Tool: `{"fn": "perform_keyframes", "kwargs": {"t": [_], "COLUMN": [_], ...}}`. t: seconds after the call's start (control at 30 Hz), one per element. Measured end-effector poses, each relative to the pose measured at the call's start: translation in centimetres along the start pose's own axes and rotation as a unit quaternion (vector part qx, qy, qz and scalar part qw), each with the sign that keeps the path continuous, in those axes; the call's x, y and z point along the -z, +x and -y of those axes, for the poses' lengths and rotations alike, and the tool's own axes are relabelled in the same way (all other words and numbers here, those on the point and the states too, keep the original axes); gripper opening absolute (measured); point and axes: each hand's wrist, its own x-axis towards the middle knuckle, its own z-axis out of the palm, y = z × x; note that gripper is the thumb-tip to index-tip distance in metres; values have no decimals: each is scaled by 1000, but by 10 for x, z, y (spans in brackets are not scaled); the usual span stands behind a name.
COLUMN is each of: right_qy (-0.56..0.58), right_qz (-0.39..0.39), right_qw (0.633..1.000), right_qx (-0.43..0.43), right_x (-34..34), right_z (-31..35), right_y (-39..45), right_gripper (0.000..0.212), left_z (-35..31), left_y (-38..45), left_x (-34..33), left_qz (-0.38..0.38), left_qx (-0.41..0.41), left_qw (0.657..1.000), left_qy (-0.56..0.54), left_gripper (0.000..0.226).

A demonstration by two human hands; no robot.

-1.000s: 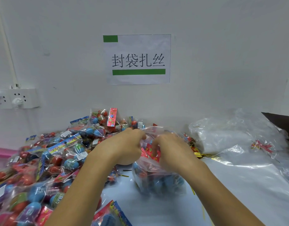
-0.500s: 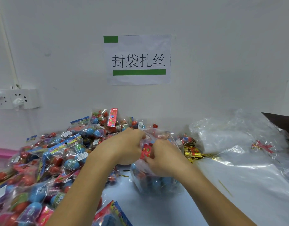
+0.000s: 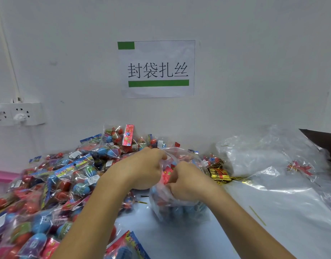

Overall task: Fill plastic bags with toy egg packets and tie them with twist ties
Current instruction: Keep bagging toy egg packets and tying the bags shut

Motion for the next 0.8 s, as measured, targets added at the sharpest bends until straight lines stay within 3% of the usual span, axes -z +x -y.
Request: {"fn": "perform_keyframes", "kwargs": {"t": [0.1, 0.2, 0.37, 0.63, 0.7, 0.8], "right_qy": [14, -18, -27, 51, 50, -1], "right_qz": [-47, -115, -62, -184, -168, -82], "right_qw": [999, 993, 996, 975, 977, 988], "right_qx": [10, 30, 56, 116, 123, 133], "right_x": [5, 9, 17, 55, 58, 49], "right_z": [-2, -4, -6, -12, -13, -8], "right_y": [1, 1, -1, -11, -15, -17], "right_gripper": [24, 38, 48, 18, 22, 30], "left_z": [4, 8, 12, 13, 13, 10], "left_y": [0, 1, 3, 5, 4, 4], "left_x": [1, 0, -2, 2, 3, 5], "left_qz": [-9, -11, -33, -109, -122, -140], "left_qx": [-1, 5, -7, -21, -21, -28], "left_qw": [1000, 1000, 999, 991, 988, 983], "left_qy": [-2, -2, -13, -70, -89, -114], "left_gripper": [55, 53, 47, 41, 41, 43]}}
